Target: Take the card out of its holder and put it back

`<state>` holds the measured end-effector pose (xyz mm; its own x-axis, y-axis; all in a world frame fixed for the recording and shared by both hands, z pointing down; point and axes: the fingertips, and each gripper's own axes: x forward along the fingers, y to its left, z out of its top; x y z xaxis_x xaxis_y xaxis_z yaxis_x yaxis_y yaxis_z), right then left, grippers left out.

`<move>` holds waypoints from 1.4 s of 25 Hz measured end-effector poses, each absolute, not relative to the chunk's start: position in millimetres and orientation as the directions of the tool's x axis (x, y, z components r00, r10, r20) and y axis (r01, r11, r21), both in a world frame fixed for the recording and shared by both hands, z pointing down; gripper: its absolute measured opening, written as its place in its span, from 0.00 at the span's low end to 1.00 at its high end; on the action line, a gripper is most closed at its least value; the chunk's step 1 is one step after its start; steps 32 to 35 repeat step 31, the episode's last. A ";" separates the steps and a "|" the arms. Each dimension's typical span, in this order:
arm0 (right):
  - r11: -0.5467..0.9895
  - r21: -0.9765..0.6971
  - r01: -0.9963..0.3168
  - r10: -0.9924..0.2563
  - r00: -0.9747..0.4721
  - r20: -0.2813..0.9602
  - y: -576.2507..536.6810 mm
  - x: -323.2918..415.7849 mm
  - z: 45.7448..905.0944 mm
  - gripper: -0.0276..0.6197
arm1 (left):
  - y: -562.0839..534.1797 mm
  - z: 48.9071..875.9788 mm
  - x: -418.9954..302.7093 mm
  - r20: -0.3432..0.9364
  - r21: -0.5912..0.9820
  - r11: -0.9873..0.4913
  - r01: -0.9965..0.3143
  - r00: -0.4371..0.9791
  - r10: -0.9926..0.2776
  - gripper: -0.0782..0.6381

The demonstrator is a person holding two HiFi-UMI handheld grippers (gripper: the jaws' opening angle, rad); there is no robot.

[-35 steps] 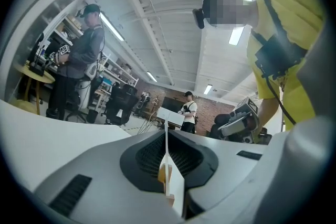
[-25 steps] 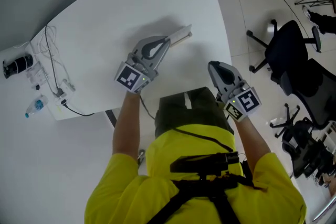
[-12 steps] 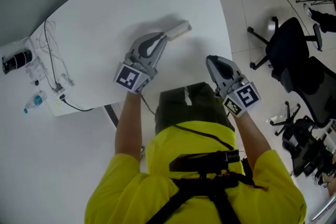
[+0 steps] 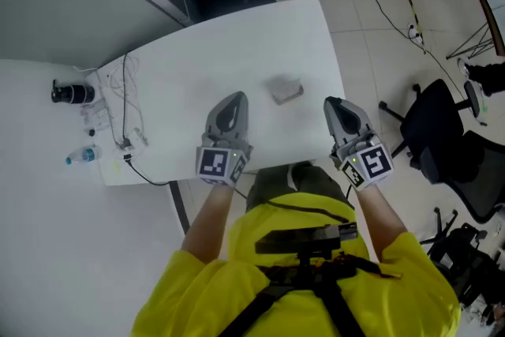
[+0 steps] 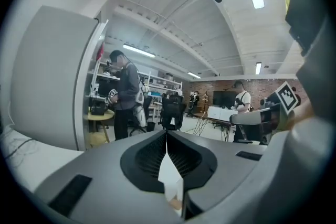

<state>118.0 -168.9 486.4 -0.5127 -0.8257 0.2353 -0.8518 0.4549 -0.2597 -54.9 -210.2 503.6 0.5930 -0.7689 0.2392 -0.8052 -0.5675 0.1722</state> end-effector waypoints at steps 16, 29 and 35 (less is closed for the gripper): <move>0.471 -0.195 -0.860 -0.873 -0.486 0.033 -174.9 130.5 385.8 0.05 | -153.3 398.7 -128.2 0.117 0.157 -0.436 -0.886 0.455 -0.883 0.11; 0.519 -0.159 -0.840 -0.849 -0.528 0.017 -167.8 108.6 377.9 0.05 | -145.9 403.1 -118.5 0.118 0.159 -0.428 -0.890 0.447 -0.886 0.11; 0.515 -0.157 -0.842 -0.850 -0.526 0.033 -166.2 108.9 381.6 0.05 | -145.4 405.1 -120.6 0.125 0.159 -0.427 -0.890 0.447 -0.886 0.11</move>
